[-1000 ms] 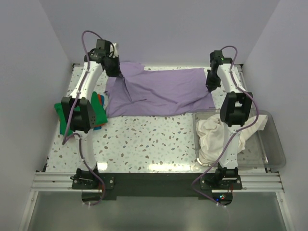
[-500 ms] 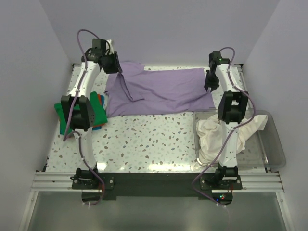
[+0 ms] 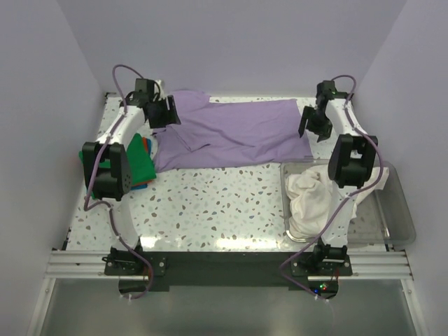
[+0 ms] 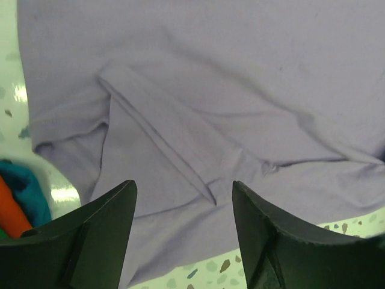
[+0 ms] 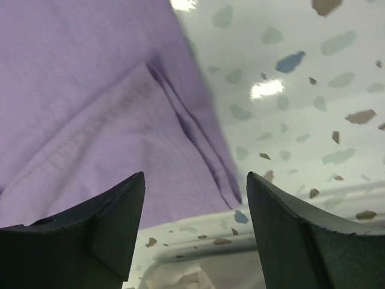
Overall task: Fold and stack the t-shirts
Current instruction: Fold the tshirt
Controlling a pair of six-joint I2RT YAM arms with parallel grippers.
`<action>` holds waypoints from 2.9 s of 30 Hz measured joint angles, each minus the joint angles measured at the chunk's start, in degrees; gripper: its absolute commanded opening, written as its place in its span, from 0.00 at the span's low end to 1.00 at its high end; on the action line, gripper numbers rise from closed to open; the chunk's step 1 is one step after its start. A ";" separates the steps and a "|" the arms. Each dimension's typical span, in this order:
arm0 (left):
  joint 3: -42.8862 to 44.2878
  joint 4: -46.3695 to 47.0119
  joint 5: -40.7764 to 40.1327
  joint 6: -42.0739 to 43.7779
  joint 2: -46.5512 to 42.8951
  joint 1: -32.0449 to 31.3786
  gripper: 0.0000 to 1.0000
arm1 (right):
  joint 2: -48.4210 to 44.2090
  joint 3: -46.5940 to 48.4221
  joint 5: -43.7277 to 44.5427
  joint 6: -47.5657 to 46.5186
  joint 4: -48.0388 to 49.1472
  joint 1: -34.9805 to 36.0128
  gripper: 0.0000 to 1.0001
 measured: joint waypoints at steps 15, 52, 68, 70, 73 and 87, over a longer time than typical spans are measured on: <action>-30.62 3.45 1.90 -1.55 -16.37 -0.31 0.70 | -3.17 -11.06 -2.58 -3.61 2.10 -3.89 0.62; -37.42 9.62 -2.82 -1.88 -13.79 -0.55 0.71 | -1.92 -10.19 6.23 -6.47 -1.62 -4.04 0.00; -29.62 6.73 -1.53 -1.57 -14.23 -1.75 0.74 | -2.16 -8.07 6.05 -6.01 -3.58 -4.46 0.71; -27.10 6.67 -1.18 -1.55 -14.23 -1.92 0.74 | -2.86 -8.02 4.13 -5.44 -3.67 -4.52 0.73; -25.07 5.57 -0.59 -1.16 -14.19 -1.99 0.74 | -5.14 -8.11 0.63 -3.72 -3.04 -4.55 0.73; -26.14 4.70 1.18 -0.98 -11.67 -1.99 0.74 | -5.84 -8.87 -8.68 3.32 11.28 -3.78 0.57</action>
